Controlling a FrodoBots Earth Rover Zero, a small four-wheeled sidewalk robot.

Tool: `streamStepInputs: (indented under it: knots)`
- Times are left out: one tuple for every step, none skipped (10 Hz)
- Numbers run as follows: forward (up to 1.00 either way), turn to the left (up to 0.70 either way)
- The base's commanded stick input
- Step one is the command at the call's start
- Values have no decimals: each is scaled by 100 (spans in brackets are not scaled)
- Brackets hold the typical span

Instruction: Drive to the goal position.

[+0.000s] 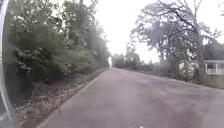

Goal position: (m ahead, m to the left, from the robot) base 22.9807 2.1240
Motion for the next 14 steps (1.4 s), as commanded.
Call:
streamStepInputs:
  knots:
    - [70,0]
    - [70,1]
    - [70,1]
    - [70,1]
    - [70,1]
    - [70,1]
    - [70,1]
    - [70,-11]
    - [70,-27]
    - [70,-30]
    - [70,-32]
    - [70,-28]
    - [70,-2]
    - [70,1]
